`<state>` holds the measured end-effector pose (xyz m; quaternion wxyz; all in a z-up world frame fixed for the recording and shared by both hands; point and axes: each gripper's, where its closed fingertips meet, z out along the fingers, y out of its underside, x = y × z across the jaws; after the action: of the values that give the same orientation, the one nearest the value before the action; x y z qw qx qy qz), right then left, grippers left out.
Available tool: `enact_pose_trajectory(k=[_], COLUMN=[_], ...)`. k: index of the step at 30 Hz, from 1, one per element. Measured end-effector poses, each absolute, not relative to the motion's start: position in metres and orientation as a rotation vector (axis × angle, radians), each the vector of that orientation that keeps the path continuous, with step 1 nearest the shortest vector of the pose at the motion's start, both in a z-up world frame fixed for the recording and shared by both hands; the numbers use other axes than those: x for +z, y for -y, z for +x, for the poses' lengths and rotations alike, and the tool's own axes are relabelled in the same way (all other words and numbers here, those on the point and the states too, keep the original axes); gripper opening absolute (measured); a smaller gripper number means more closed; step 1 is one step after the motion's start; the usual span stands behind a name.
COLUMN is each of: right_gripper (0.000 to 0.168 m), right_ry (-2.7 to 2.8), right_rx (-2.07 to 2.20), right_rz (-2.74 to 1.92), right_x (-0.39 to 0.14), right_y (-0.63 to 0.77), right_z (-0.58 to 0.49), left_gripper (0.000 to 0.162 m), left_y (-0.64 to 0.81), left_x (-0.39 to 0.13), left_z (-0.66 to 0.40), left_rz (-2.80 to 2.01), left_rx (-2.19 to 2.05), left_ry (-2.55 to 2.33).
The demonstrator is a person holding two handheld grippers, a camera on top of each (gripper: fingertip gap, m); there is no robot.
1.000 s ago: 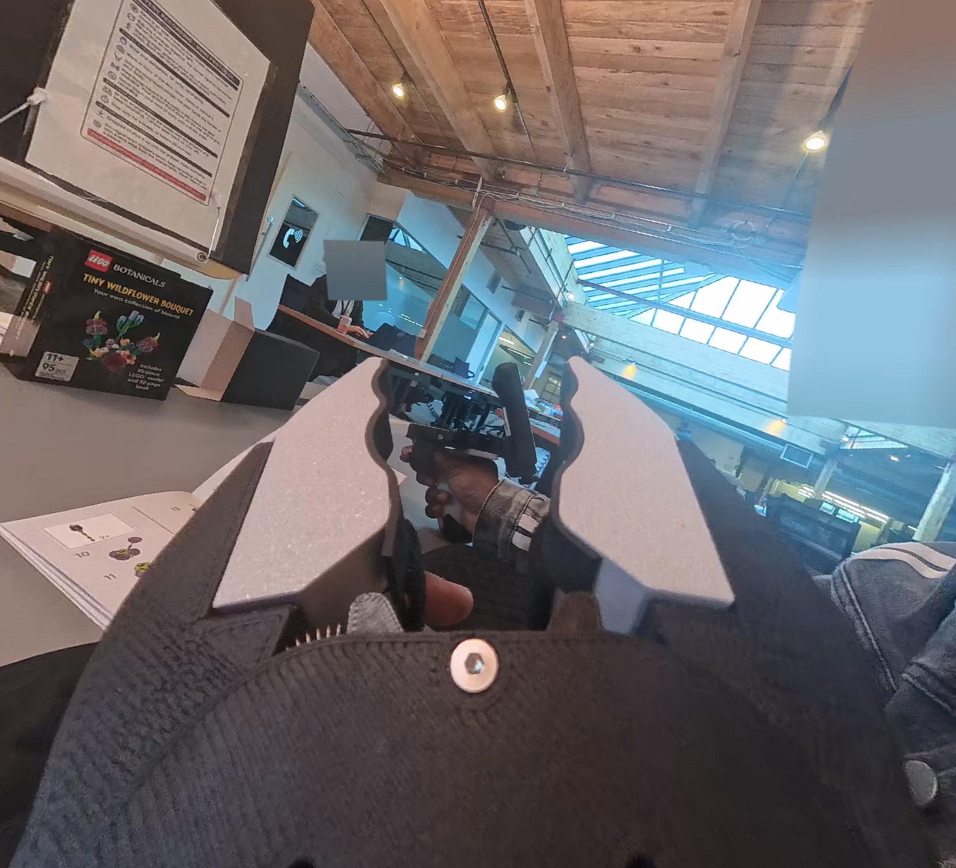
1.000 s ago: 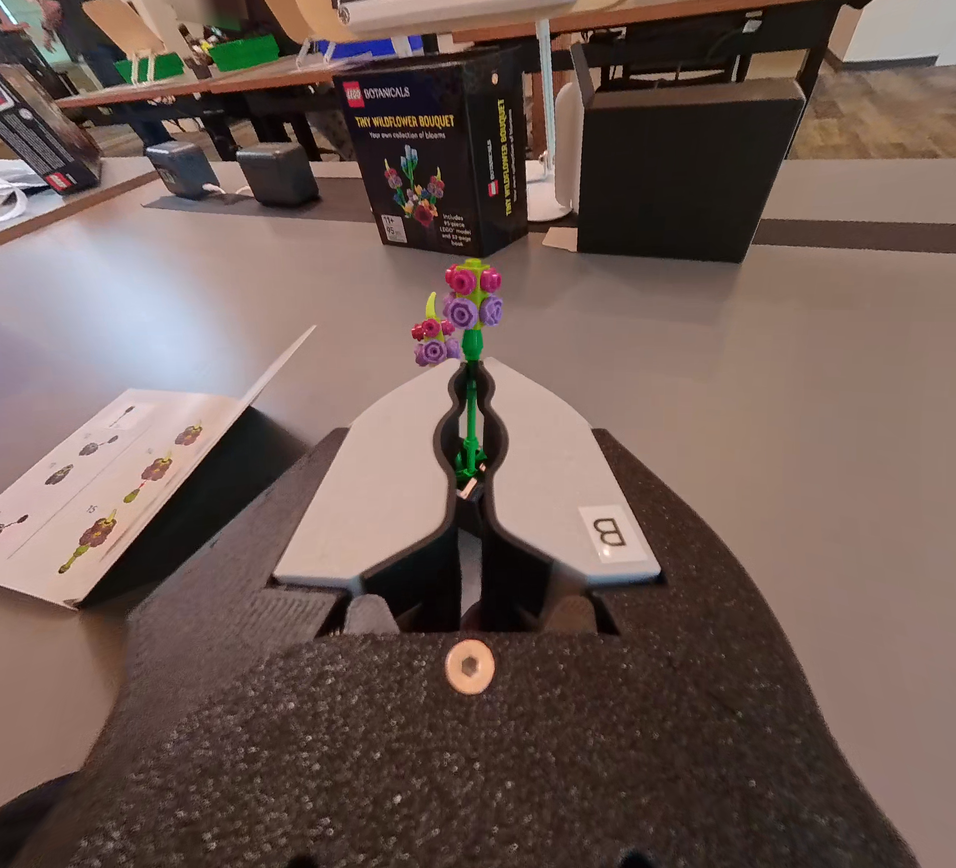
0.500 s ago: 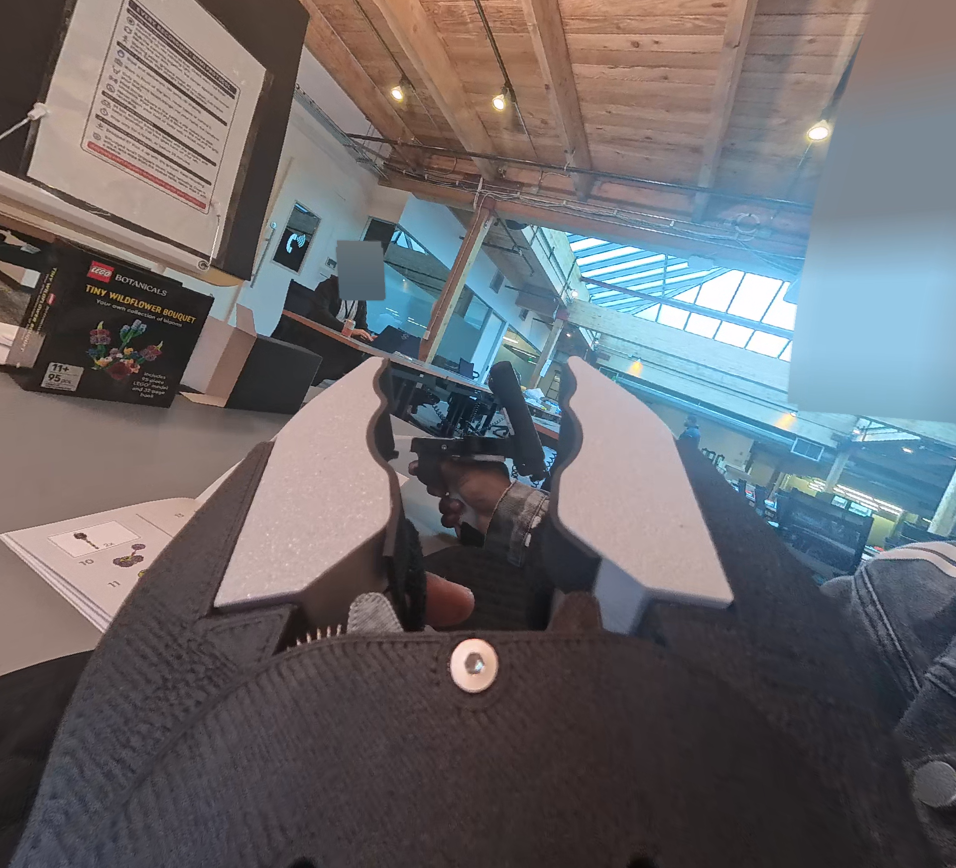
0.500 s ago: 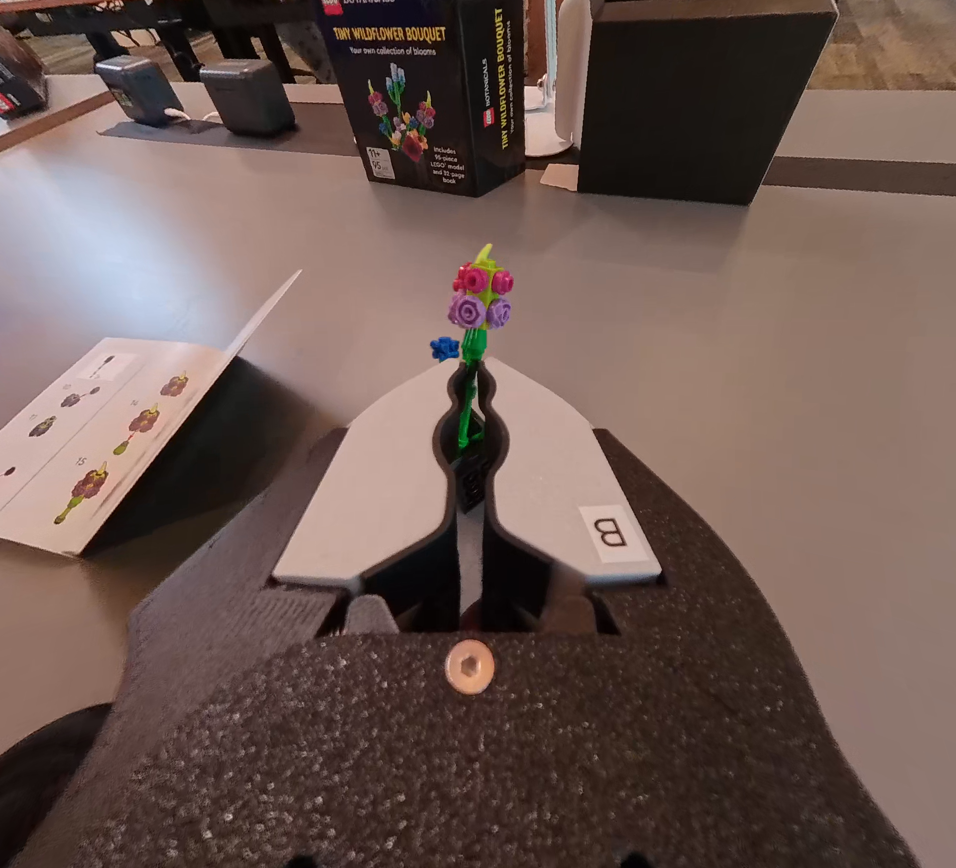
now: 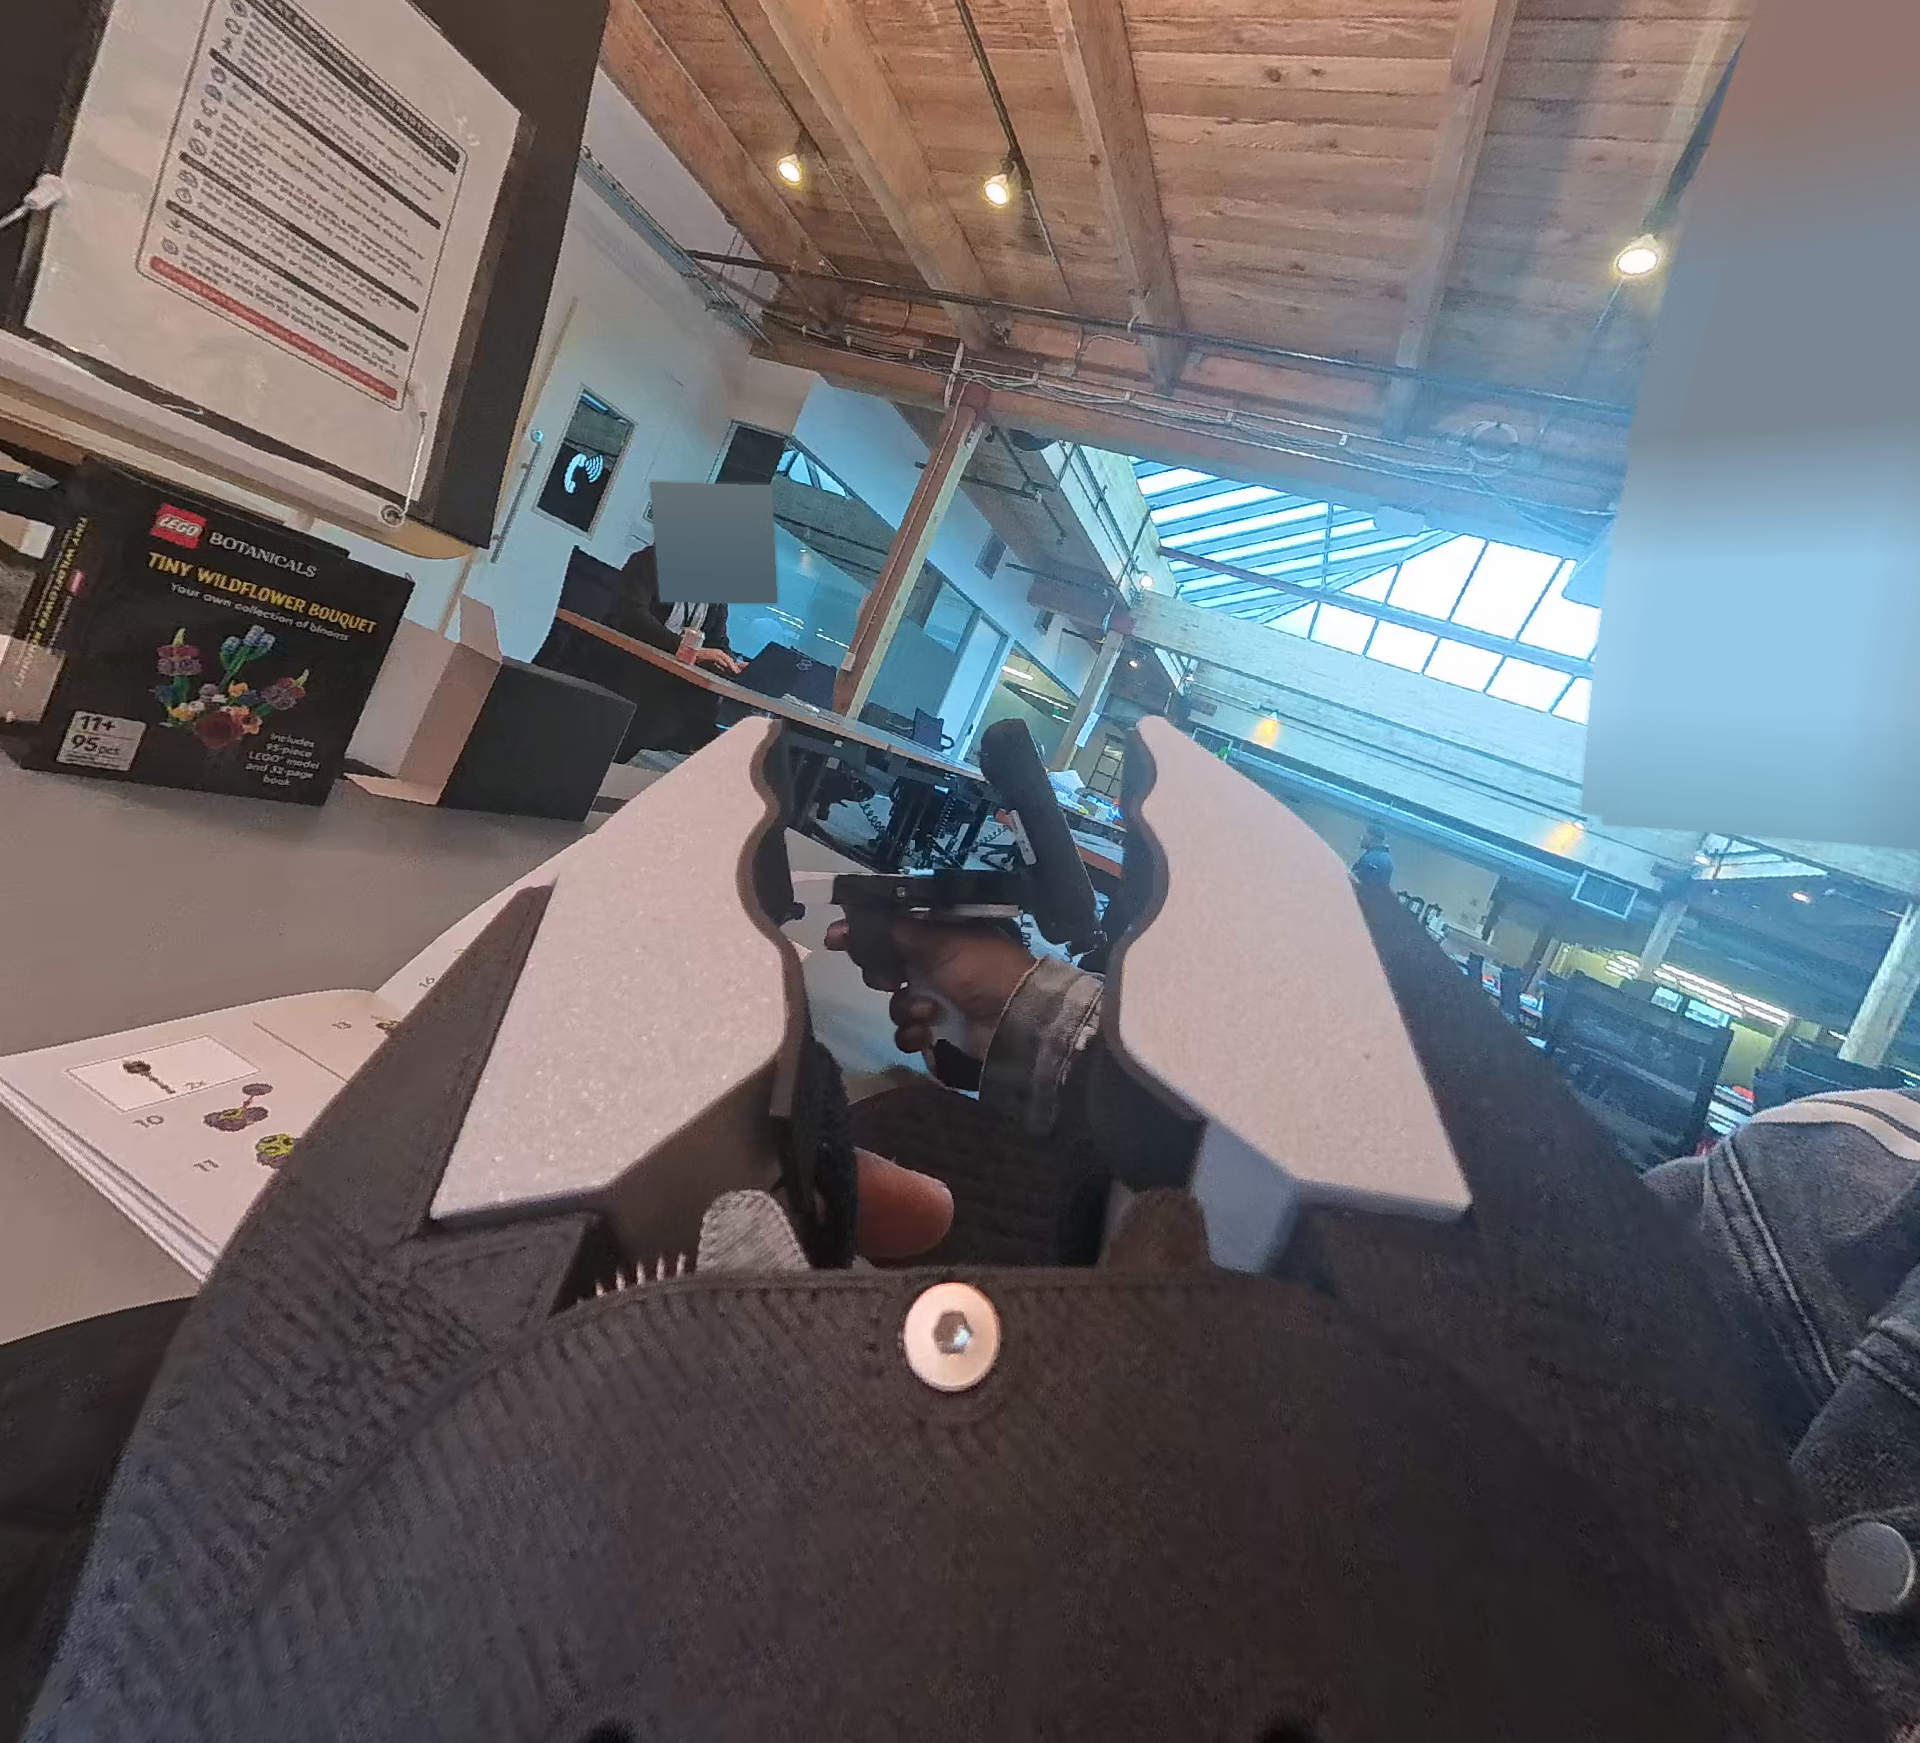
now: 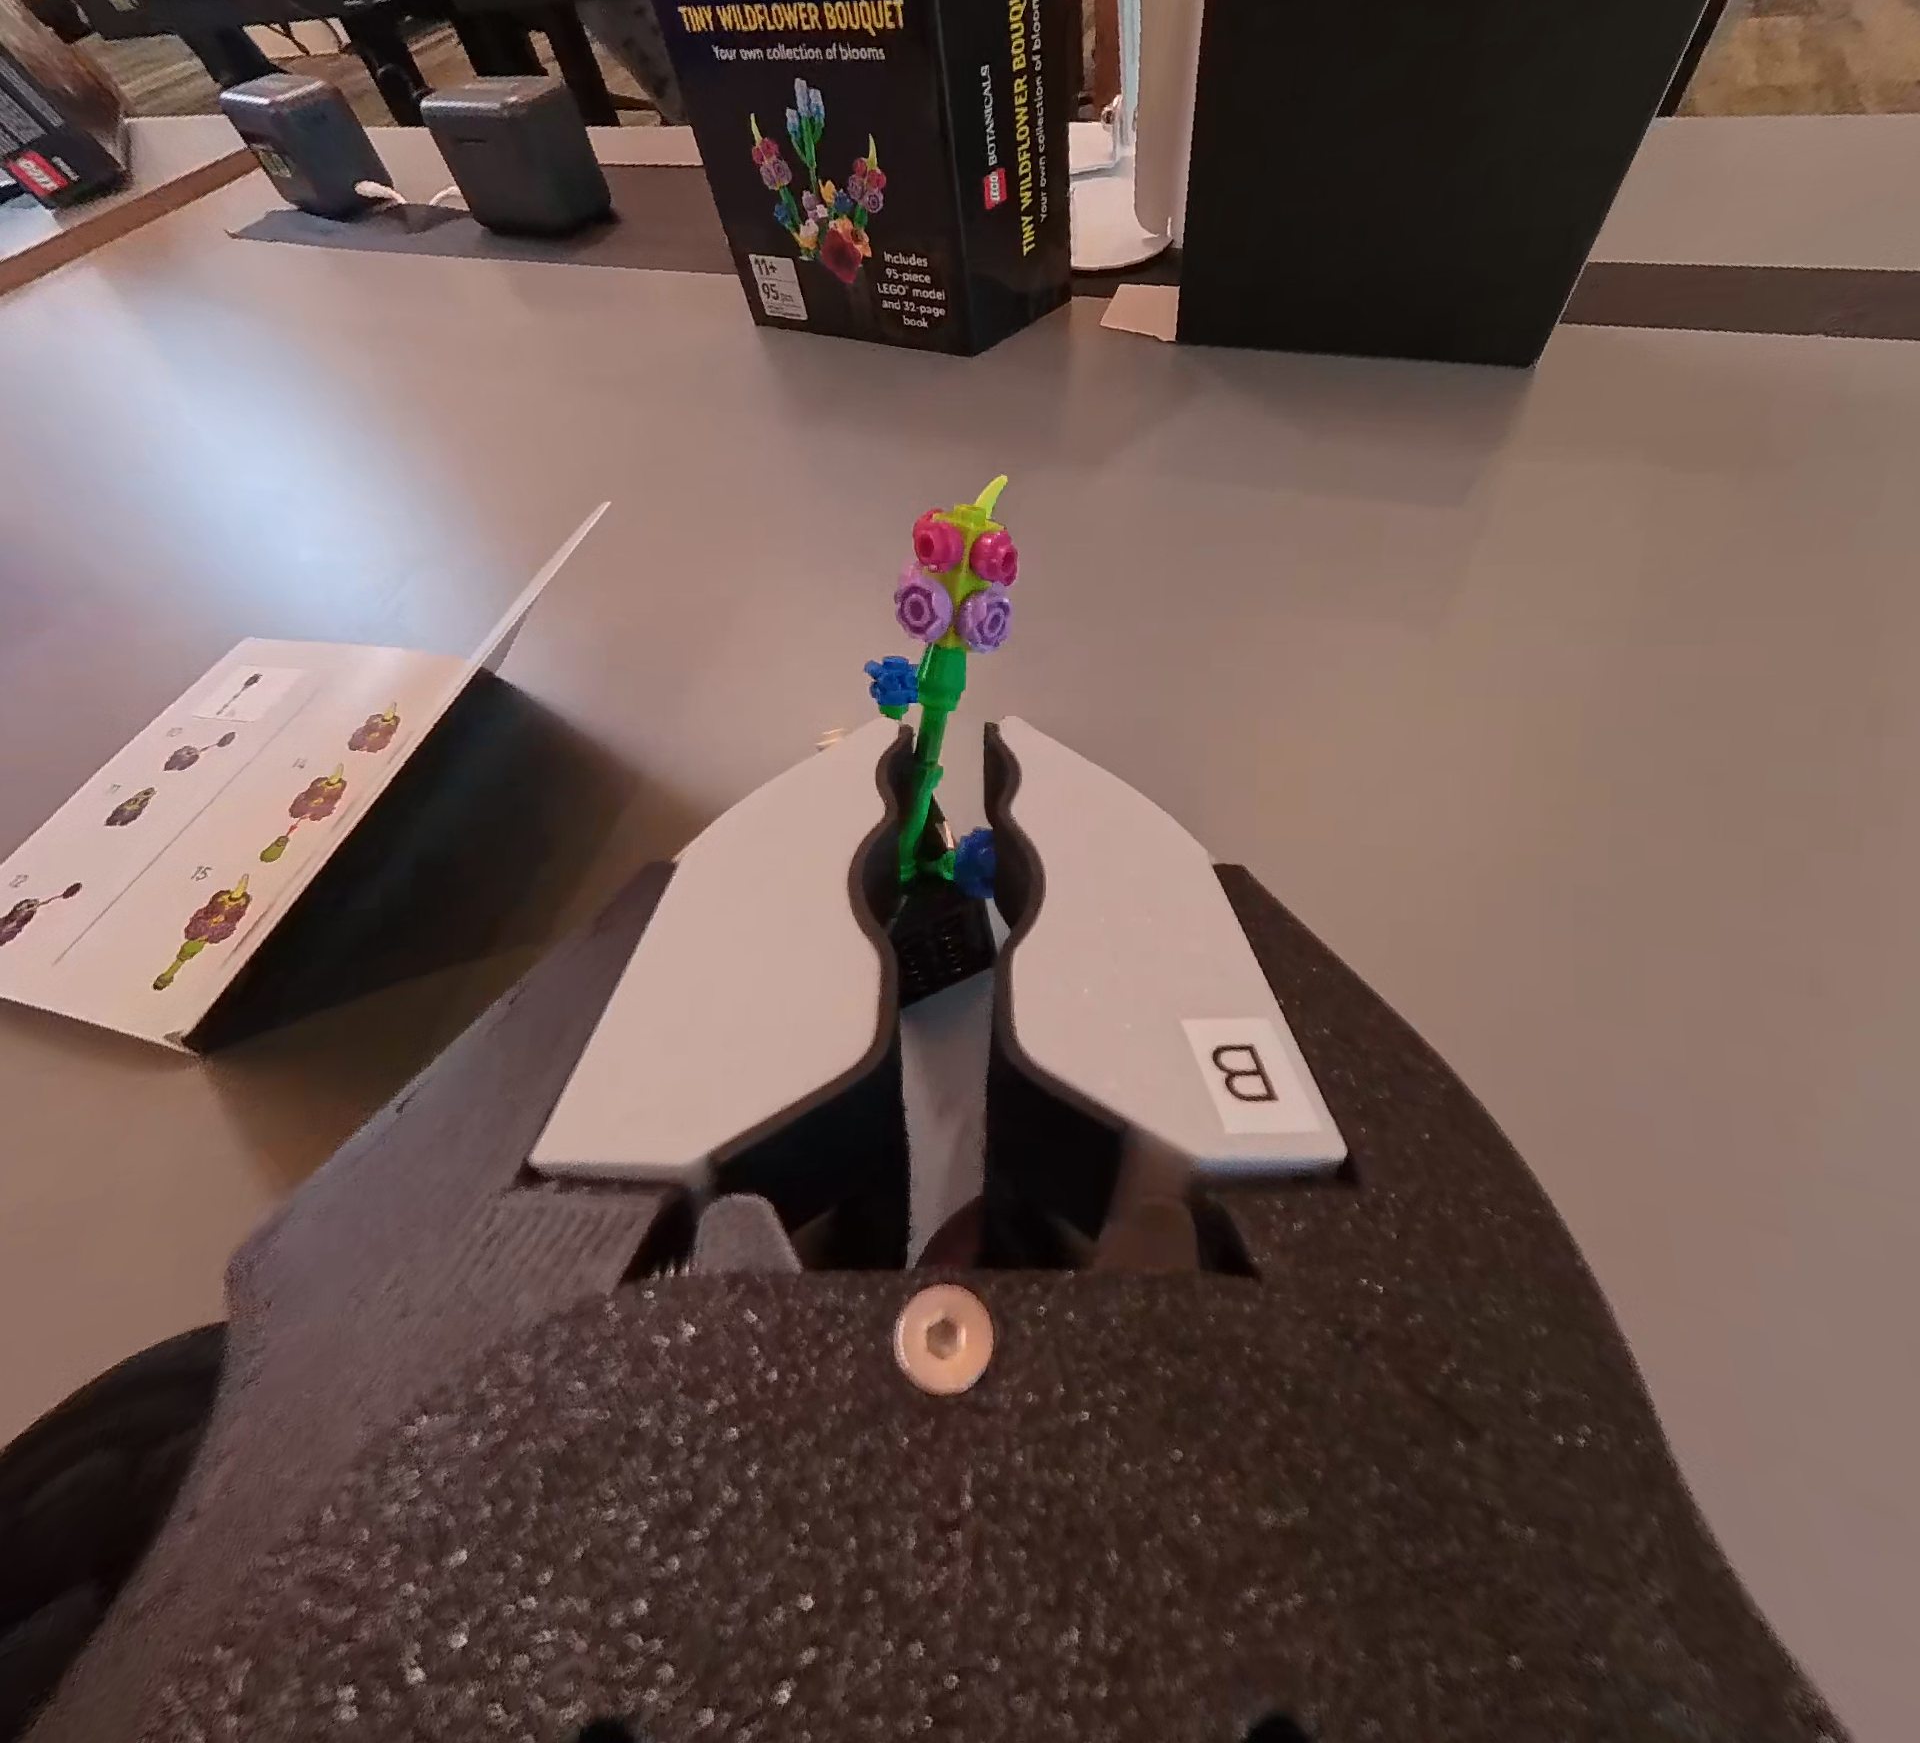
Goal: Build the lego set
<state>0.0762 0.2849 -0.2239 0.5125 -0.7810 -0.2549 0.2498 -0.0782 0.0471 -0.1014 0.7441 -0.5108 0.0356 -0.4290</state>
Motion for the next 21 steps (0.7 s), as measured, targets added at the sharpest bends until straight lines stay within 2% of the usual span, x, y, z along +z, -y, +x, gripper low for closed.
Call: enact_pose_trajectory(k=[2,5,7,13,15,18,21], right_gripper=[0.019,0.041,0.045,0.045,0.037,0.043,0.039], right_ry=[0.651,0.767,0.829,0.935,1.046,1.193,1.226], right_rx=[0.609,0.656,0.672,0.537,0.443,0.270,0.200], right_rz=[-1.893,-1.906,-1.925,-1.894,-1.846,-1.935,-2.009], right_x=[-0.224,-0.218,-0.213,-0.180,-0.171,-0.187,-0.202], right_y=[-0.283,-0.275,-0.274,-0.291,-0.286,-0.284,-0.291], right_z=[0.076,0.074,0.076,0.076,0.062,0.051,0.047], left_gripper=[0.059,0.060,0.060,0.059,0.059,0.059,0.059], left_y=[-0.047,-0.048,-0.049,-0.052,-0.052,-0.053,-0.053], left_x=[-0.102,-0.102,-0.104,-0.107,-0.107,-0.108,-0.108], left_z=[-0.078,-0.079,-0.079,-0.082,-0.082,-0.083,-0.084], left_rz=[-1.121,-1.124,-1.127,-1.134,-1.136,-1.141,-1.140], left_rx=[-0.945,-0.945,-0.946,-0.952,-0.948,-0.950,-0.955], left_ry=[-0.078,-0.078,-0.076,-0.065,-0.065,-0.065,-0.062])
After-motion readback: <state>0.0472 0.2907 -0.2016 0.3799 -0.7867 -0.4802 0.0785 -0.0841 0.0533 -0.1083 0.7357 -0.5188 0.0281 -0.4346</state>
